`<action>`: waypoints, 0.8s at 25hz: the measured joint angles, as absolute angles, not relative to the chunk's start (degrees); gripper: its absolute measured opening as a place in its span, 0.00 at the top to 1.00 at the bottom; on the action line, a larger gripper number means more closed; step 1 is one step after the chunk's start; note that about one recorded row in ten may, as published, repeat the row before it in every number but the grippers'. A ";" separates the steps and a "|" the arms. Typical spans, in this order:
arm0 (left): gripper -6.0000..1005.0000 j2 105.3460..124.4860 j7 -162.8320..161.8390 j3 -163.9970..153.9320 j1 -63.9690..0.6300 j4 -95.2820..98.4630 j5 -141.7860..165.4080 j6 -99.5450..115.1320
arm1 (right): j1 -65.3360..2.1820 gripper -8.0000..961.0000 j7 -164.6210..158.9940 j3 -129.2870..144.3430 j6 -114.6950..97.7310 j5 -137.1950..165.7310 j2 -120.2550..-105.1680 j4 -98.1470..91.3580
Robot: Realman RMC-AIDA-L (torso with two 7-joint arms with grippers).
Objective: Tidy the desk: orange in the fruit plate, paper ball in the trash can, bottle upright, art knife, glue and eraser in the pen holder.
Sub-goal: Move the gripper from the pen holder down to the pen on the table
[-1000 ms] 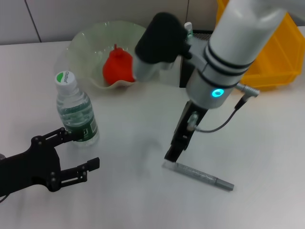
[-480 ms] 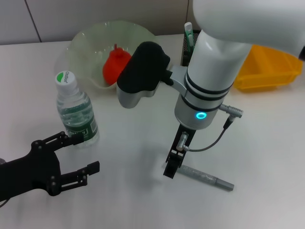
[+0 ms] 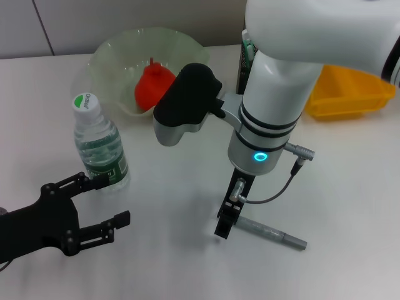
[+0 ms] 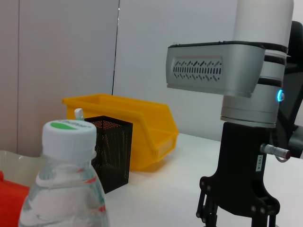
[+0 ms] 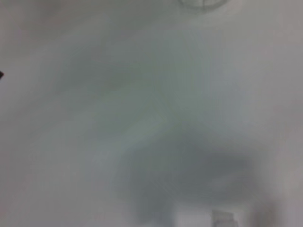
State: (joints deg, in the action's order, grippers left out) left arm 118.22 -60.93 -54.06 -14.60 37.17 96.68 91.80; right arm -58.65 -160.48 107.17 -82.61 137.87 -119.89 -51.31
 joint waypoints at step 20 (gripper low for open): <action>0.19 118.30 -60.91 -53.86 -15.00 37.09 96.68 92.02 | -58.95 0.43 -161.43 110.99 -81.67 137.85 -119.88 -50.56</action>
